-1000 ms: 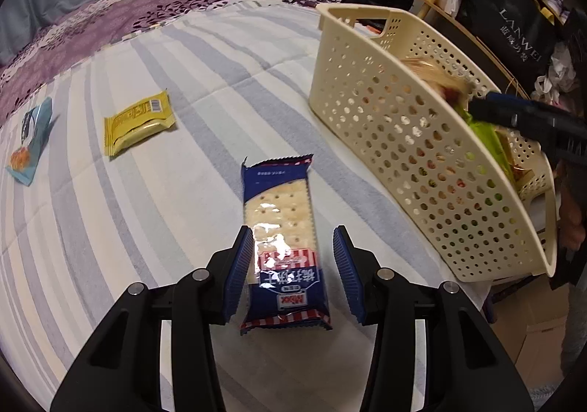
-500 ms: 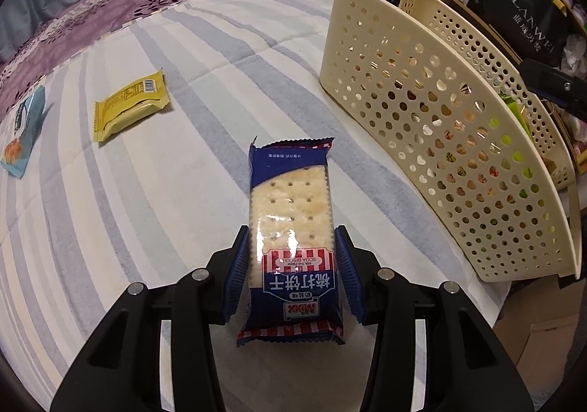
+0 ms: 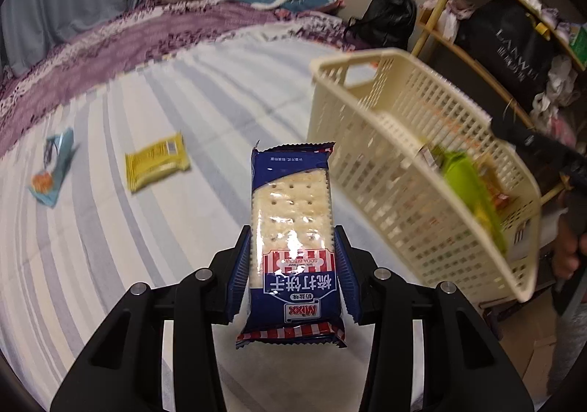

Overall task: Organize snacks
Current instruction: 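Lower the blue cracker pack into the basket with the left gripper and release, then move the right gripper to the second yellow packet and grasp it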

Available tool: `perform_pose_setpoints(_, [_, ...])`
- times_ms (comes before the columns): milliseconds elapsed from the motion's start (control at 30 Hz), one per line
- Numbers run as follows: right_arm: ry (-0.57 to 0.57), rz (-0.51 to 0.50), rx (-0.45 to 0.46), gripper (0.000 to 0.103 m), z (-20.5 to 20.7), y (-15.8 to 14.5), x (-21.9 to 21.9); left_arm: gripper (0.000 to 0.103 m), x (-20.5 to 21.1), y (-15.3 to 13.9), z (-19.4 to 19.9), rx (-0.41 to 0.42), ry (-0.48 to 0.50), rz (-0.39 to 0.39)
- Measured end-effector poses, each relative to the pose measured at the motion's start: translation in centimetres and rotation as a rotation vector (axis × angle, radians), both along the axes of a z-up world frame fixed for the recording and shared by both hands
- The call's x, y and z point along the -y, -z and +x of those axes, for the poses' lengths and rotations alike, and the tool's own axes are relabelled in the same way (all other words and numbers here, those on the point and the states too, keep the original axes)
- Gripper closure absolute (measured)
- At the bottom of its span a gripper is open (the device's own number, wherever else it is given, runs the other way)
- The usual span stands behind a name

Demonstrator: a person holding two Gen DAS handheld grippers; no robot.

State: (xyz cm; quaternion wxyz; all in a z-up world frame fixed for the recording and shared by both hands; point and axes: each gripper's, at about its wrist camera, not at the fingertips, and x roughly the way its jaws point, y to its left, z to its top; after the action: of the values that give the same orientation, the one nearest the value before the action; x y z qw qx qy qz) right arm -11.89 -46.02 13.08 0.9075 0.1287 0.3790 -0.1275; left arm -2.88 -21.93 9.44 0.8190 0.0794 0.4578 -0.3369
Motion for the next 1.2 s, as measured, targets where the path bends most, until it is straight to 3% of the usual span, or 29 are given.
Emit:
perform_pose_setpoints(200, [0.026, 0.010, 0.014, 0.025, -0.9, -0.2, 0.6, 0.059, 2.7, -3.9, -1.3, 0.058, 0.078, -0.067])
perform_pose_setpoints(567, [0.093, 0.024, 0.015, 0.025, -3.3, 0.1, 2.3, 0.059, 9.5, -5.3, -1.8, 0.035, 0.201, -0.139])
perform_pose_setpoints(600, [0.099, 0.027, 0.013, 0.025, -3.5, 0.3, 2.4, 0.057, 9.9, -5.2, -1.6, 0.027, 0.202, -0.149])
perform_pose_setpoints(633, [0.104, 0.030, 0.011, 0.025, -3.7, 0.4, 2.6, 0.045, 10.3, -5.1, -1.5, 0.018, 0.204, -0.162])
perform_pose_setpoints(667, [0.106, 0.035, 0.008, 0.025, -3.8, 0.5, 2.7, 0.021, 10.4, -5.0, -1.4, 0.010, 0.203, -0.176])
perform_pose_setpoints(700, [0.106, 0.039, 0.005, 0.025, -3.9, 0.6, 2.6, 0.014, 10.4, -5.0, -1.3, 0.016, 0.189, -0.187])
perform_pose_setpoints(1200, [0.035, 0.042, 0.001, 0.025, -2.2, 0.6, 0.6, 0.013, 6.3, -4.9, 1.2, 0.038, 0.068, -0.155])
